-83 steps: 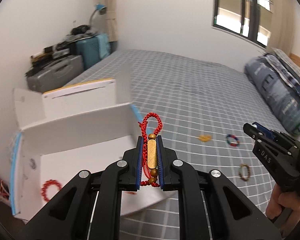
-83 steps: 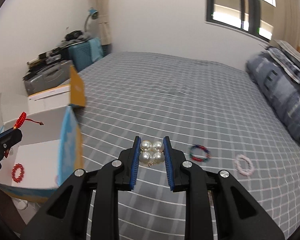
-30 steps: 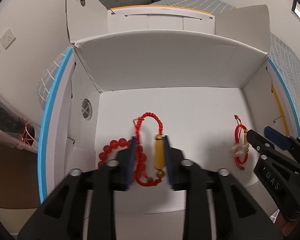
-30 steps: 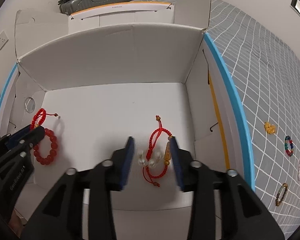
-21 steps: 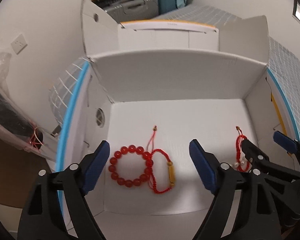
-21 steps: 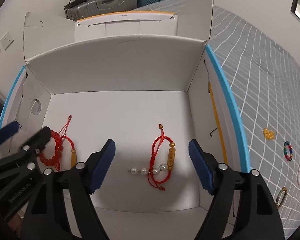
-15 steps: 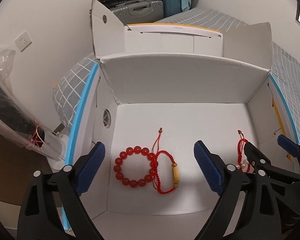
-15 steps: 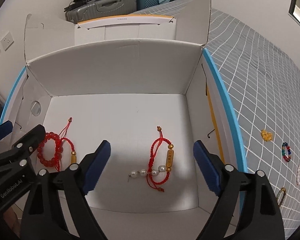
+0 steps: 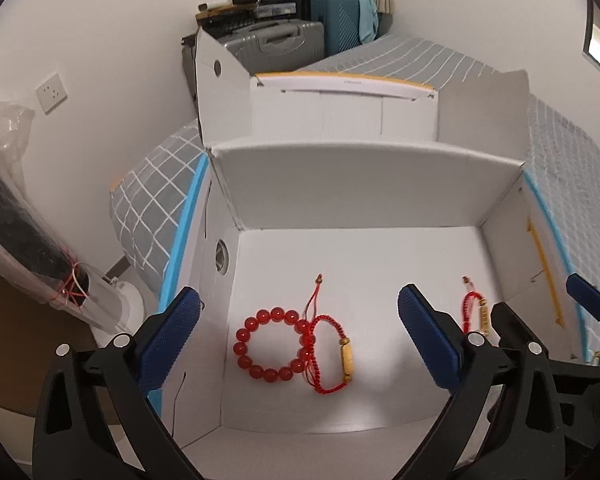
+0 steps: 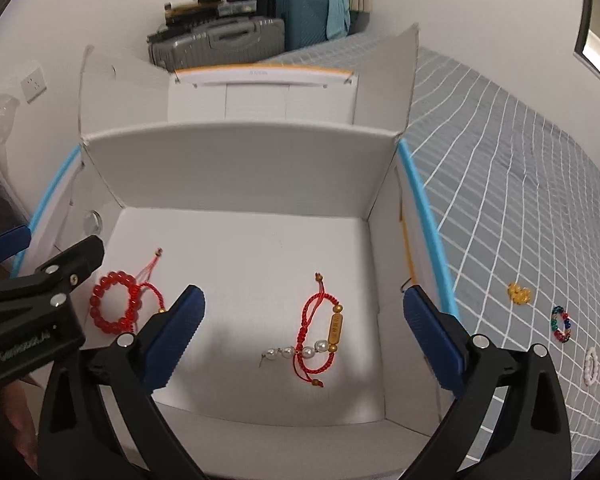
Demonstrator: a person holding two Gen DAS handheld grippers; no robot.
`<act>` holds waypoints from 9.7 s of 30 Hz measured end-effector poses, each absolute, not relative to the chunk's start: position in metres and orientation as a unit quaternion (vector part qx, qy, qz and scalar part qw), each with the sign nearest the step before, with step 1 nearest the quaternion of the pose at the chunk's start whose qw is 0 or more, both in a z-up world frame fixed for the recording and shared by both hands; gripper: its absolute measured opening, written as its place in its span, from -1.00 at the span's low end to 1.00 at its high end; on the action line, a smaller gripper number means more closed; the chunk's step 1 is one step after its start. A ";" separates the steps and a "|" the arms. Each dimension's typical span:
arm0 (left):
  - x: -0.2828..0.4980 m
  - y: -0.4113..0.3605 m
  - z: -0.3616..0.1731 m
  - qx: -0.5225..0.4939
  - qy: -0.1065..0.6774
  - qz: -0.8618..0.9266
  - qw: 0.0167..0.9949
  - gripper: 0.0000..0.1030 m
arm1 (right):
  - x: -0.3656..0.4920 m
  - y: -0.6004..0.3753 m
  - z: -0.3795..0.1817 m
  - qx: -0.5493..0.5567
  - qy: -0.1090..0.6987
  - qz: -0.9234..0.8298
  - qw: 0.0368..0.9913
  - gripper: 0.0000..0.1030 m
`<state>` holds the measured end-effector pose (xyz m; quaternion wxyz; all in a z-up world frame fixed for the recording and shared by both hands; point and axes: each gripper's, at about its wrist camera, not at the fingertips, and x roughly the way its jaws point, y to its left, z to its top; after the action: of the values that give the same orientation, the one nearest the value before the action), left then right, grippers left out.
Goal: Organize jewelry
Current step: 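Move both tools back from the box over the remaining bracelets, then grasp the yellow amber bracelet with the left tool while the right tool grasps the pink bead bracelet, then carry the amber bracelet in the left tool while the right tool carries the pink bracelet to the box, then open the left tool while the right tool opens, releasing both bracelets into the box, then move both tools back from the box toward the last two bracelets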
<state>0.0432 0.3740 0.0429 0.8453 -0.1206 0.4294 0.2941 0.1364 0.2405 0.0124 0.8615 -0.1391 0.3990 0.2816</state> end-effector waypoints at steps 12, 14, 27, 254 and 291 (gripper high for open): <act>0.065 0.295 0.072 -0.090 0.386 0.221 0.891 0.89 | 0.140 0.131 0.051 -0.106 0.358 0.232 0.898 0.85; 0.070 0.277 0.075 -0.086 0.374 0.202 0.901 0.89 | 0.147 0.102 0.055 -0.096 0.357 0.214 0.904 0.85; 0.129 0.136 0.085 -0.036 0.330 0.082 0.940 0.89 | 0.179 -0.074 0.051 -0.030 0.347 0.103 0.932 0.86; 0.062 0.391 0.025 -0.109 0.469 0.272 0.833 0.66 | 0.171 0.263 0.008 -0.153 0.474 0.251 0.830 0.81; 0.176 0.077 0.032 -0.014 0.426 0.017 0.905 0.89 | 0.295 -0.088 0.008 -0.027 0.433 0.096 0.896 0.86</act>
<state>0.1764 0.0772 0.0323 0.9045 -0.0136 0.4258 0.0173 0.2951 -0.0883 0.0079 0.8958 -0.0267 0.4332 0.0956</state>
